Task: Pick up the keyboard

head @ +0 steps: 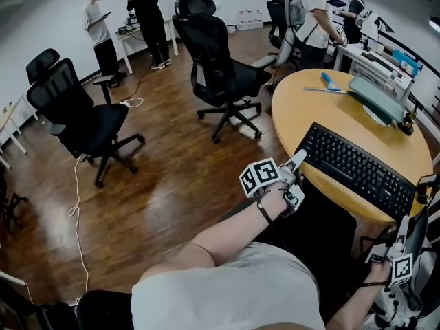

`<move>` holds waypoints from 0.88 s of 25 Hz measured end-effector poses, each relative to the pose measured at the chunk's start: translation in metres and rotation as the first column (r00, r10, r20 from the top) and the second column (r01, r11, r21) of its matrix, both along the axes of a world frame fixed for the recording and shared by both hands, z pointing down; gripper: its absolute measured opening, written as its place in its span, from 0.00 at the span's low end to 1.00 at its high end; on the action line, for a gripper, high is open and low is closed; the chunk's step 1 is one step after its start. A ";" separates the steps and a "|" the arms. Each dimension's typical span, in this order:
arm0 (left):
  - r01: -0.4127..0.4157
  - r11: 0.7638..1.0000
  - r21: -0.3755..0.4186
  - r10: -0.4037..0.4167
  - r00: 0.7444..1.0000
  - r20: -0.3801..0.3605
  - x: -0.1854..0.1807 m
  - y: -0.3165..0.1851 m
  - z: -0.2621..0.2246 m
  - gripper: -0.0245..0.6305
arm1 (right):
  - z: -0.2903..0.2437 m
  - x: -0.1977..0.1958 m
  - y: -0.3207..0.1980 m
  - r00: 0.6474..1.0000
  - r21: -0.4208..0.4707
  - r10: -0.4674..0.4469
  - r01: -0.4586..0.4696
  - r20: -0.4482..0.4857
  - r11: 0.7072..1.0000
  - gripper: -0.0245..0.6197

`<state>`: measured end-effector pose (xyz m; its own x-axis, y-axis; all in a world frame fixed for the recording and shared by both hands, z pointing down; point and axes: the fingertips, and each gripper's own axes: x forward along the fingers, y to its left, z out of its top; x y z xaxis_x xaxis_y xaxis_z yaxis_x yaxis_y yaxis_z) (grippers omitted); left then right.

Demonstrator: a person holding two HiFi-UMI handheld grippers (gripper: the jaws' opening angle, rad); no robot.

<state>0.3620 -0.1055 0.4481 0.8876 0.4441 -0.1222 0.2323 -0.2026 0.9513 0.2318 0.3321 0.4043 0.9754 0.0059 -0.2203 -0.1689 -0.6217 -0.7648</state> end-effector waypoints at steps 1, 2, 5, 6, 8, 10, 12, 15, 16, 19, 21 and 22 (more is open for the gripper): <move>0.000 1.000 -0.002 0.000 1.000 -0.010 0.000 -0.001 -0.003 0.51 | -0.003 0.000 -0.001 1.000 -0.004 -0.003 0.003 -0.016 1.000 0.24; 0.000 1.000 -0.003 0.000 1.000 -0.020 -0.001 -0.001 -0.005 0.51 | -0.006 0.000 -0.002 0.999 -0.008 -0.008 0.008 -0.033 1.000 0.24; 0.001 1.000 -0.005 -0.001 0.999 -0.050 -0.001 -0.002 -0.012 0.51 | -0.015 0.000 -0.006 0.996 -0.015 -0.030 0.028 -0.081 0.999 0.24; 0.002 1.000 -0.005 -0.002 0.998 -0.059 -0.001 -0.002 -0.014 0.51 | -0.017 0.000 -0.007 0.995 -0.019 -0.034 0.033 -0.093 0.999 0.24; 0.003 1.000 -0.004 -0.003 0.998 -0.069 -0.001 -0.001 -0.016 0.51 | -0.018 -0.001 -0.007 0.993 -0.013 -0.042 0.041 -0.110 0.999 0.24; 0.005 1.000 -0.002 -0.005 0.997 -0.071 -0.001 -0.001 -0.017 0.51 | -0.016 0.000 -0.007 0.994 -0.007 -0.042 0.042 -0.106 0.999 0.24; 0.005 1.000 -0.001 -0.005 0.998 -0.067 -0.001 -0.001 -0.018 0.51 | -0.014 0.000 -0.005 0.996 -0.011 -0.033 0.032 -0.088 0.999 0.24; 0.005 1.000 -0.003 -0.005 0.998 -0.058 -0.002 -0.001 -0.016 0.51 | -0.011 0.000 -0.004 0.997 -0.017 -0.025 0.023 -0.072 1.000 0.24; 0.006 1.000 -0.004 -0.006 0.998 -0.056 -0.002 -0.001 -0.016 0.51 | -0.010 0.000 -0.003 0.997 -0.018 -0.024 0.023 -0.069 1.000 0.24; 0.009 1.000 -0.002 -0.009 0.998 -0.055 -0.002 -0.001 -0.015 0.51 | -0.009 0.000 -0.002 0.998 -0.017 -0.021 0.020 -0.061 1.000 0.24; 0.010 1.000 0.000 -0.010 0.998 -0.057 -0.003 -0.001 -0.017 0.51 | -0.011 0.001 -0.004 0.997 -0.006 -0.031 0.031 -0.073 1.000 0.24; 0.010 1.000 0.001 -0.010 0.998 -0.057 -0.003 -0.002 -0.017 0.51 | -0.014 0.001 -0.007 0.996 0.004 -0.043 0.043 -0.084 0.999 0.24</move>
<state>0.3593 -0.1071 0.4309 0.8837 0.4353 -0.1721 0.2839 -0.2062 0.9364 0.2326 0.3251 0.3906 0.9528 -0.0340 -0.3017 -0.2592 -0.6083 -0.7501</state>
